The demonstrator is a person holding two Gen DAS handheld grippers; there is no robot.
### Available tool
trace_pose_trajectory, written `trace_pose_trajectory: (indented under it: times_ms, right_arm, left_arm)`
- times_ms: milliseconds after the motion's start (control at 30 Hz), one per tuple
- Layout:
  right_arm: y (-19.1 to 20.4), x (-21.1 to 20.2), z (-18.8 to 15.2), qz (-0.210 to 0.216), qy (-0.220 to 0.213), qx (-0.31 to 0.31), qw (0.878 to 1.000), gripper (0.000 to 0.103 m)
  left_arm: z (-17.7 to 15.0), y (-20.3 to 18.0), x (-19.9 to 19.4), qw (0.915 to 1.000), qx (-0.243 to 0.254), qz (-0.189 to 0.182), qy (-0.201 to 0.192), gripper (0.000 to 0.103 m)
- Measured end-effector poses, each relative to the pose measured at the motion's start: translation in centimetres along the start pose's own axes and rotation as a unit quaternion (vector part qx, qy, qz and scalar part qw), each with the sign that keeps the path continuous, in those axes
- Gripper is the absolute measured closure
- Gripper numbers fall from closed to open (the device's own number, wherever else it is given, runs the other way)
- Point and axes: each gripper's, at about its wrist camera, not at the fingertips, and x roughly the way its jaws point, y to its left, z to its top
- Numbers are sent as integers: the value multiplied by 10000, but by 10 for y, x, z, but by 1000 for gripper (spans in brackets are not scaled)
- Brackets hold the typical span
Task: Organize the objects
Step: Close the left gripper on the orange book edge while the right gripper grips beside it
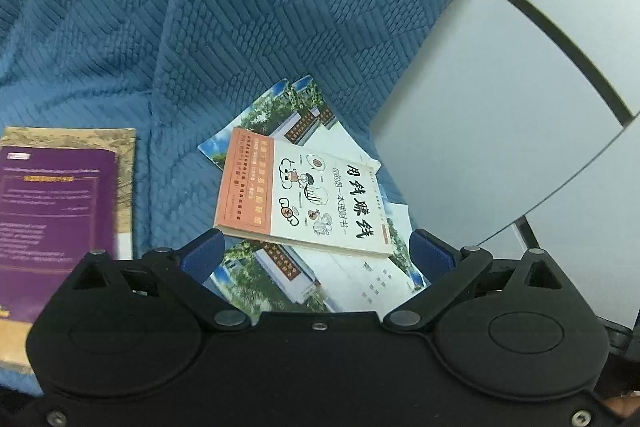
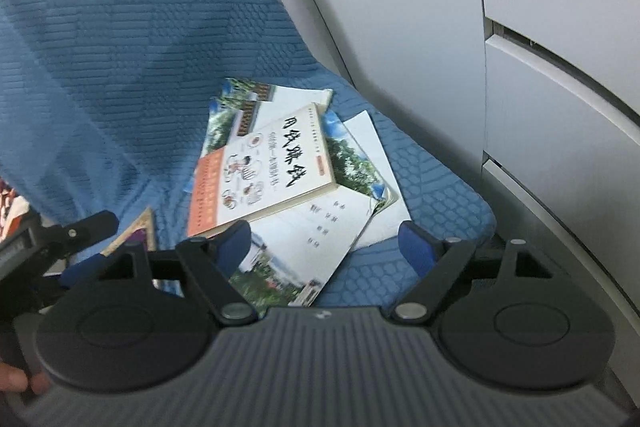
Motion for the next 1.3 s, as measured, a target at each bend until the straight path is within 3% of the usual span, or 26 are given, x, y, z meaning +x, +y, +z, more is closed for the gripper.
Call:
trace_pose_trajectory:
  times_ms: [433,533,700,833,900,1067,1300]
  right_arm:
    - [-4,83,23,-30,442,-53,9990,25]
    - [-6,98,29,-33,496,-51,9987,29]
    - [-10,120,35,-189,570,-95,9981,45]
    - [-14,131,38,-56,568,7,9984,50]
    - [-13,135,37,48,618,23,9981,59]
    - [-12,145,35,494,786,144,9956,65]
    - [-9,148,37,323,653,107,9973,64]
  left_arm:
    - [15,14,94,9991,-9,322,290,7]
    - [19,15,110,9986,40,369,366,17]
    - [21,18,130,9982,37,441,404,33]
    - [21,24,140,9982,47,437,406,46]
    - [21,31,146,9979,-118,373,512,52]
    - [23,39,148,9982,-271,165,511,52]
    - [27,54,135,9980,-319,466,282,46]
